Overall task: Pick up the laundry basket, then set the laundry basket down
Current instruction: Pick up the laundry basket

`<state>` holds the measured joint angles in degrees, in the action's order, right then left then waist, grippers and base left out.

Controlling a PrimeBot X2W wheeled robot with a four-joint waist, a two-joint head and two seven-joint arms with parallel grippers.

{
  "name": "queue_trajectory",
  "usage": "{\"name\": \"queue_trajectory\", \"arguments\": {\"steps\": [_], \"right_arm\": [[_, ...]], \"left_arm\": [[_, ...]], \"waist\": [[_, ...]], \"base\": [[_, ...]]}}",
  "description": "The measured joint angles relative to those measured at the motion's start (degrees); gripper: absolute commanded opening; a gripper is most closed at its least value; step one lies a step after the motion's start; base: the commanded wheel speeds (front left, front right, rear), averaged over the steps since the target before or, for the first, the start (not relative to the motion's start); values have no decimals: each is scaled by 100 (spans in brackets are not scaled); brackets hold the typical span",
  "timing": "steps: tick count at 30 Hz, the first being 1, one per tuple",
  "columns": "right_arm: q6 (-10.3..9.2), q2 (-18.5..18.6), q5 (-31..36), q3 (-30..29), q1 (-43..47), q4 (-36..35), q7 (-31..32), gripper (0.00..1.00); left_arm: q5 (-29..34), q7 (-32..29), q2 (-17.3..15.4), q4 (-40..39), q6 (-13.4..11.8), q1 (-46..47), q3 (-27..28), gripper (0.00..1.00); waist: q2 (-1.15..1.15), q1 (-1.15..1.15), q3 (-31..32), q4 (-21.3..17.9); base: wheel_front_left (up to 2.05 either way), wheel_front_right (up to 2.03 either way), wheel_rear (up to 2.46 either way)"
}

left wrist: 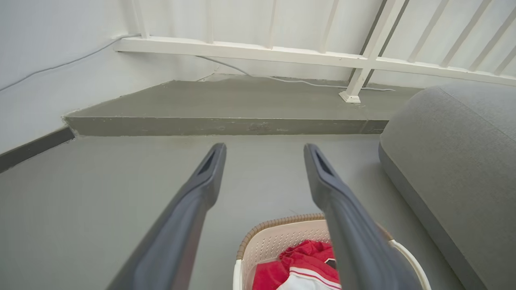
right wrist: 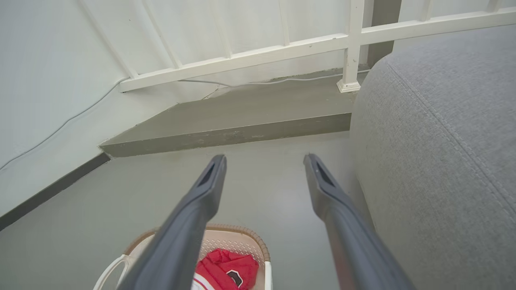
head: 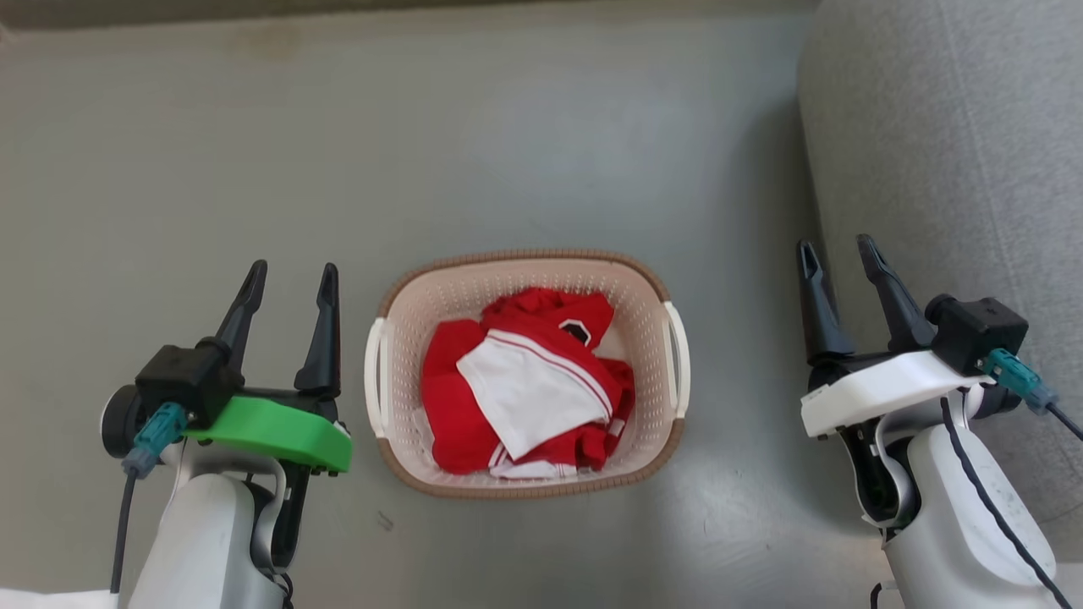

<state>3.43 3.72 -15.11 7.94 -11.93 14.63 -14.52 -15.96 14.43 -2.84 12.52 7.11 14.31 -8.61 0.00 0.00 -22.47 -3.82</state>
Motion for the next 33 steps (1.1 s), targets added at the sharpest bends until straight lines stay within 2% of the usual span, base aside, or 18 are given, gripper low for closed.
{"name": "queue_trajectory", "arguments": {"steps": [14, 33], "right_arm": [[10, -21, -151, -15, -453, 1057, -7, 100], [187, -21, -92, 482, -1359, 2706, -5, 100]], "left_arm": [[-495, -2, -16, 1452, 2, 724, -514, 100], [-1065, -302, -90, 2994, 2, 1872, -868, 100]], "waist": [[0, 0, -1045, 50], [0, 0, -2116, 217]], "base": [[0, 0, 0], [0, 0, 0]]}}
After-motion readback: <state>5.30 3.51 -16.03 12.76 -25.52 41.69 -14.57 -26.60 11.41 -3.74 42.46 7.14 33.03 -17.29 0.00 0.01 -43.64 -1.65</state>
